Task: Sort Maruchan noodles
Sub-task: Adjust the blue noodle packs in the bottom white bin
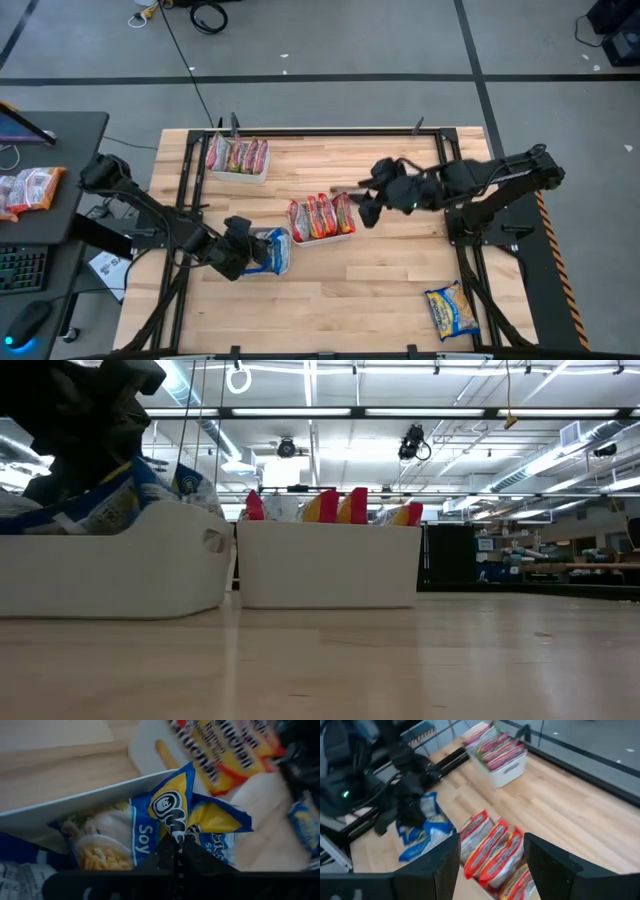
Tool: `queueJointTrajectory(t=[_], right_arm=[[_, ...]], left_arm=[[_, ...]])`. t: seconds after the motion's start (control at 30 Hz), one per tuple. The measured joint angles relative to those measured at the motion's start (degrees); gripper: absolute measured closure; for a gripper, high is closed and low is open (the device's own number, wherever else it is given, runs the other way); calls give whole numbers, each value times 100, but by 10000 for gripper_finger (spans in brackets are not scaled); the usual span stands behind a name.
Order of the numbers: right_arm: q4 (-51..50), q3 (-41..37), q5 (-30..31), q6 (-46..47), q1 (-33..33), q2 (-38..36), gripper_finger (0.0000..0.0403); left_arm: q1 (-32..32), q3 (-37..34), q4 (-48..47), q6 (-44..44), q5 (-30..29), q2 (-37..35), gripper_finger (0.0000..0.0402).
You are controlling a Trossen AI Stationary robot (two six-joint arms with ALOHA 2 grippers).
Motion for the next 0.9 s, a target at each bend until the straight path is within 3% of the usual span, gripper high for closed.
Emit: queueJointTrajectory(t=[0.13, 0.27, 0.37, 0.6, 0.77, 0.9], right_arm=[[470, -332, 115, -194, 328, 273, 182], [945, -175, -85, -553, 583, 1122, 191], [1426, 362, -430, -738, 673, 1933, 196], [1309, 2157, -688, -997, 543, 3931, 198], [1184, 2946, -1041, -1045, 467, 4866, 198], [753, 3202, -748, -1110, 536, 5255, 198]], left_arm=[[216, 2, -430, 207, 365, -7, 377], [536, 0, -472, 953, 993, -24, 337], [725, 2, -273, 1479, 1509, -31, 294], [780, 7, -269, 2321, 2233, -561, 196], [735, 7, -1186, 2629, 2696, -1317, 172], [636, 7, -2402, 2808, 2723, -1821, 175]])
